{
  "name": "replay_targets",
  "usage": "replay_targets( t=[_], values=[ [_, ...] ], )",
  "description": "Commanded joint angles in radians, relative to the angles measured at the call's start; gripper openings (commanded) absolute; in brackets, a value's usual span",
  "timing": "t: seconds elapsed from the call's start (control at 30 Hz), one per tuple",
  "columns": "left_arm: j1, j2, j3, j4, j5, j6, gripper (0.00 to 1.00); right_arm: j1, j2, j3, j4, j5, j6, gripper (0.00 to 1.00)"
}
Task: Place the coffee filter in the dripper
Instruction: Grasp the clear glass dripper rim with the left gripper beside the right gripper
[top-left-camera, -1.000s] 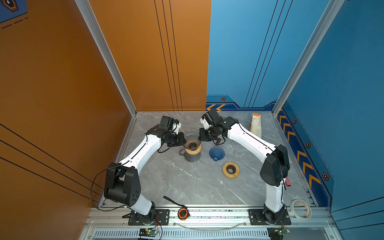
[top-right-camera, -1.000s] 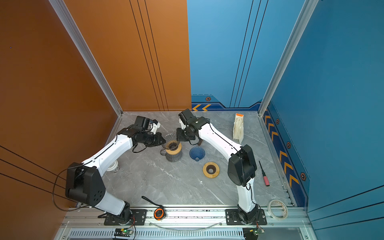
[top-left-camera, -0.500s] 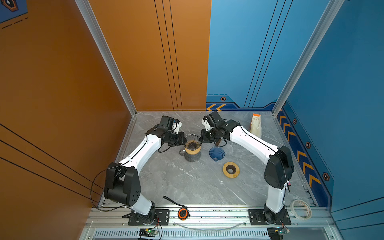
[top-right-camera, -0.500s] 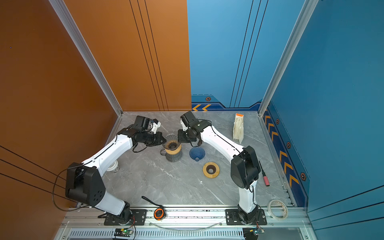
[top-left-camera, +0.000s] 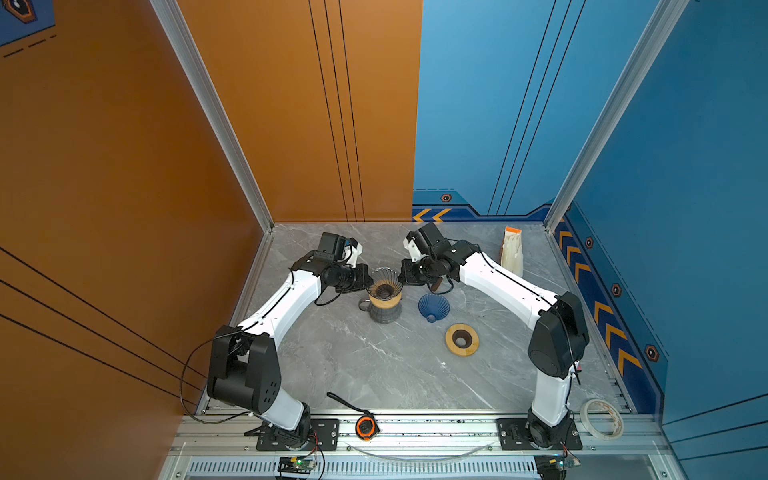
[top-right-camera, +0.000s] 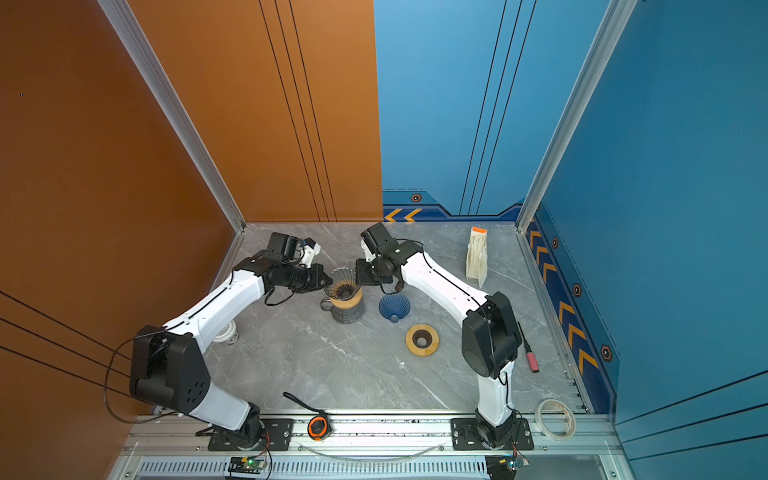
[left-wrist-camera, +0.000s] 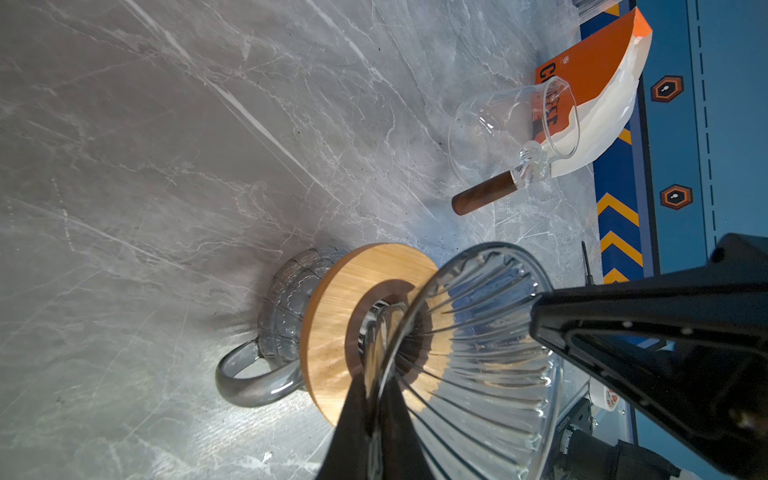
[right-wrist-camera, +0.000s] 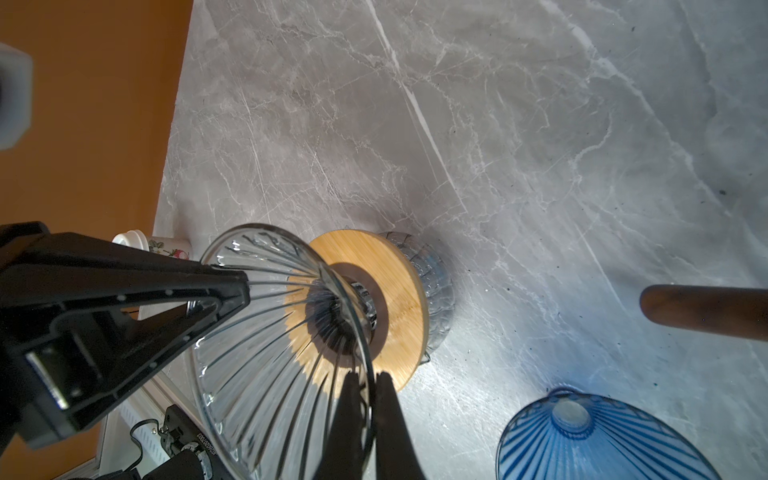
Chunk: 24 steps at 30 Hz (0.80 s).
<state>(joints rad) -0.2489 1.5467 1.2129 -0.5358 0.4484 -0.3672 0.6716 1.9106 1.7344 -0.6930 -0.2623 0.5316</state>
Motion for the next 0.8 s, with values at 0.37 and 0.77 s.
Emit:
replay_targets(
  t=[0.37,0.77],
  values=[
    [0.012,0.067,-0.057,-0.067,-0.035,0.036,0.06,0.000,0.130,0.029,-0.172,0.086,-0.003,0.00],
    [0.011,0.100,-0.010,-0.104,-0.020,0.033,0.07,-0.005,0.200,0.125,-0.252,0.084,-0.012,0.00]
  ],
)
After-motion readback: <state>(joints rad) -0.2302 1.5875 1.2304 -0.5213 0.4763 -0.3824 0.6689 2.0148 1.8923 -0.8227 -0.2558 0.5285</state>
